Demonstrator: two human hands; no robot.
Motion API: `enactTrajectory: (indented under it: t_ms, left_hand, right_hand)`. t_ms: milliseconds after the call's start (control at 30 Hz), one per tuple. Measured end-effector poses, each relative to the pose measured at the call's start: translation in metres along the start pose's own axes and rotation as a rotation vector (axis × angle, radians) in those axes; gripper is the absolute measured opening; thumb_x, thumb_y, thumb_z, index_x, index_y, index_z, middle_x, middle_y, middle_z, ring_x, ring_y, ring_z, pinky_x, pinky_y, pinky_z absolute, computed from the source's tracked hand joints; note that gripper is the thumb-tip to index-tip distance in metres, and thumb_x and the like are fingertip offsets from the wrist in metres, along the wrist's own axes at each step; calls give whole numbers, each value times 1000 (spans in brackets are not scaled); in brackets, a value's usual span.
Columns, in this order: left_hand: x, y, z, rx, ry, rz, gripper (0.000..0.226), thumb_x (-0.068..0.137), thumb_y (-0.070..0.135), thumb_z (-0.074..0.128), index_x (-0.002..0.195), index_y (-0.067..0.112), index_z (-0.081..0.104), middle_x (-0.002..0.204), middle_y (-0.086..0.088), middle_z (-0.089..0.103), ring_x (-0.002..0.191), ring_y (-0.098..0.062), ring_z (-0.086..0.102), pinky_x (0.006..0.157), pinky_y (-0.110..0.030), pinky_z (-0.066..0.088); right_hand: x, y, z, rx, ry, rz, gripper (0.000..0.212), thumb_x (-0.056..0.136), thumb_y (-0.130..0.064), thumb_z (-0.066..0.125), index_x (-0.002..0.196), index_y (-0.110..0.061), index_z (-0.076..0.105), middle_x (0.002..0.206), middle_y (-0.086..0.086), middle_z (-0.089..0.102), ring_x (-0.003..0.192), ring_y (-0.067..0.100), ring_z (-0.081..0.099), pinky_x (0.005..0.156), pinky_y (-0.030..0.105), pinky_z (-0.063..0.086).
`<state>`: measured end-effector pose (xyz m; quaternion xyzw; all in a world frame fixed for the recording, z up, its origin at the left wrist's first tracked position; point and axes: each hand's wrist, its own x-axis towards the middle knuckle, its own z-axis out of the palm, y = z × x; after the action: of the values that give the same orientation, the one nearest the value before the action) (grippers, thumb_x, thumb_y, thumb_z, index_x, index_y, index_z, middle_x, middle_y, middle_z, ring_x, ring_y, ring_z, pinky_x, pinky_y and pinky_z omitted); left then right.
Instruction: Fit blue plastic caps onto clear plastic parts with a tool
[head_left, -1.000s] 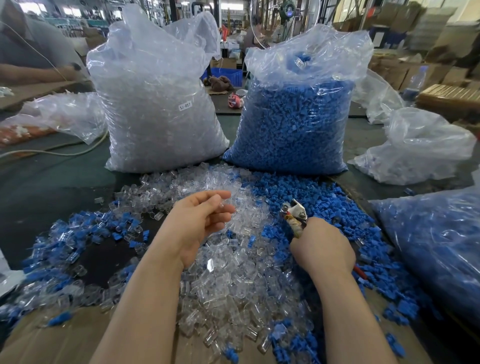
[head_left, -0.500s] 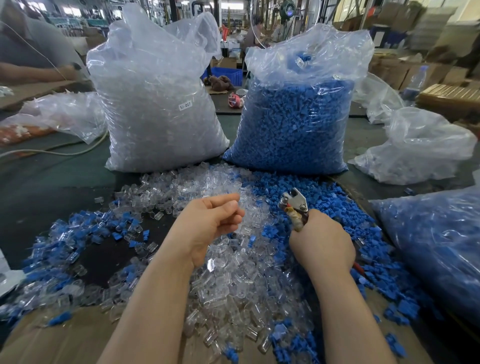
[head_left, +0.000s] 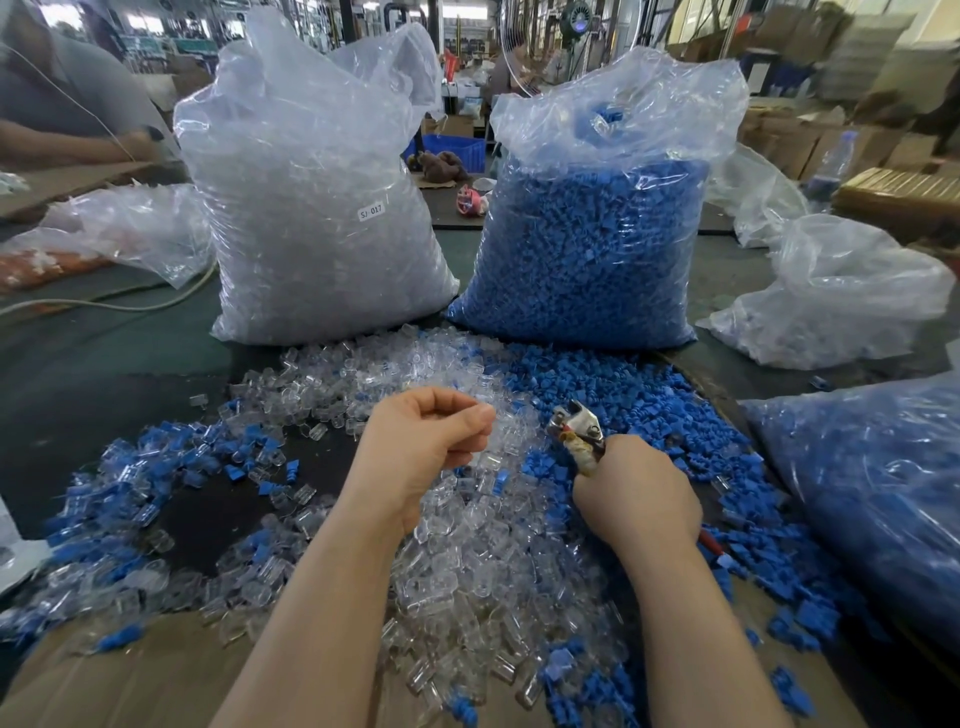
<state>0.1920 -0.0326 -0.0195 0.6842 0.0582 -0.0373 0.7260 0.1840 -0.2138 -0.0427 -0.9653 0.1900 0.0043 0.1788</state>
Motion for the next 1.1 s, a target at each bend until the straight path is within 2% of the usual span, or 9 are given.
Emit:
enactTrajectory:
  t_ms: [133,333,533,600,667,767,967,1100]
  left_hand:
    - [1,-1,0,2,25,-2,15,78,12,80,90,8,71,77,-4,76,64,-9,70,57,-16,53]
    - [0,-1,1,-25,46,-6,10,83,6,75,92,6,71,78,-6,77,67,-11,71,58,-17,55]
    - [-2,-1,13,-74,104,-7,6,81,7,78,82,11,74,73,-3,76,67,-10,71,62,-18,57]
    - [-3,-1,17,-127,94,-10,6,81,4,76,84,9,74,72,-6,76,66,-11,72,61,-18,58]
    - [-4,0,21,-180,85,-14,6,82,2,75,86,7,73,74,-8,76,66,-12,73,60,-19,58]
    - [-5,2,24,-222,75,-18,5,82,1,74,85,5,73,73,-11,76,64,-14,73,57,-20,57]
    - [-6,1,28,-301,54,-47,5,84,2,73,88,4,72,77,-13,76,67,-15,74,56,-21,56]
    - [-6,1,30,-348,44,-55,6,83,2,73,89,4,72,78,-13,76,68,-15,74,56,-21,56]
  right_hand:
    - [-2,-1,0,26,17,1,18,89,-29,57,77,-19,47,75,1,55,62,19,48,52,28,32]
    - [0,-3,-4,133,178,-35,21,92,-39,51,81,-21,50,76,0,56,64,21,50,55,30,34]
    - [-5,-13,-6,740,138,-269,16,92,-31,64,80,-21,61,68,-2,62,61,16,54,57,34,44]
    - [-9,-19,-7,888,117,-320,11,92,-25,65,81,-22,63,73,-2,68,67,13,62,63,29,50]
    - [-12,-22,-7,992,105,-372,14,92,-19,65,81,-25,63,78,-9,70,72,8,66,65,20,52]
    - [-14,-26,-5,1049,129,-404,16,92,-15,66,80,-26,63,79,-9,69,68,7,63,60,13,48]
    - [-14,-27,0,1053,191,-411,15,91,-17,67,81,-27,64,73,-5,68,66,5,62,60,16,49]
    - [-14,-29,3,1016,245,-389,10,91,-20,67,83,-25,64,73,-5,68,67,7,62,66,32,54]
